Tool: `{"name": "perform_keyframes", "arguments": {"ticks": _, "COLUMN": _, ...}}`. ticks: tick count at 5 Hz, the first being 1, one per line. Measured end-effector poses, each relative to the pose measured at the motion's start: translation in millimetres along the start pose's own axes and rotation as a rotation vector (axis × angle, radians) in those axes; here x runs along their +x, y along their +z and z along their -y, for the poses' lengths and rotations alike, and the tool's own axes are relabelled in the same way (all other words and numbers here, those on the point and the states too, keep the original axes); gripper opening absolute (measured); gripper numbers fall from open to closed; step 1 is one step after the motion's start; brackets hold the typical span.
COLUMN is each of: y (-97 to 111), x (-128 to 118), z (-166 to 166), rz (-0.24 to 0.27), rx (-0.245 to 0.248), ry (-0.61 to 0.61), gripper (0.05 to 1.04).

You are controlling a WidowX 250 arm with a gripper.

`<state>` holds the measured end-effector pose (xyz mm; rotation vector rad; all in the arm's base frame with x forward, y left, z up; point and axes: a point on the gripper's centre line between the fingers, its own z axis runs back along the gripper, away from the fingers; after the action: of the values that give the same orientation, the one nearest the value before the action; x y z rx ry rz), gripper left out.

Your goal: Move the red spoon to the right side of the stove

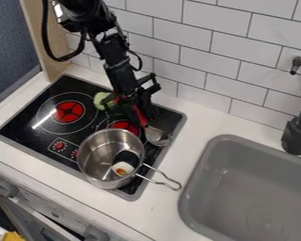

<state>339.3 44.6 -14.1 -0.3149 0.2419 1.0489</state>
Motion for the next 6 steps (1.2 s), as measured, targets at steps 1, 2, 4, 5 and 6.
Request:
{"name": "perform_keyframes", "arguments": {"ticks": 1, "y": -4, "x": 2, "z": 1, "rz": 0.056, "rx": 0.034, "ry": -0.008, "gripper": 0.363}}
{"name": "perform_keyframes", "arguments": {"ticks": 2, "y": -4, "x": 2, "z": -1, "rz": 0.066, "rx": 0.060, "ry": 0.007, "gripper": 0.660}}
{"name": "perform_keyframes", "arguments": {"ticks": 4, "y": -5, "x": 0, "z": -2, "rz": 0.100, "rx": 0.106, "ry": 0.005, "gripper": 1.007}}
{"name": "perform_keyframes", "arguments": {"ticks": 5, "y": 27, "x": -9, "z": 3, "rz": 0.187, "rx": 0.072, "ry": -0.012, "gripper": 1.003}}
{"name": "perform_keyframes", "arguments": {"ticks": 6, "y": 52, "x": -17, "z": 5, "rz": 0.243, "rx": 0.029, "ry": -0.040, "gripper": 0.999}}
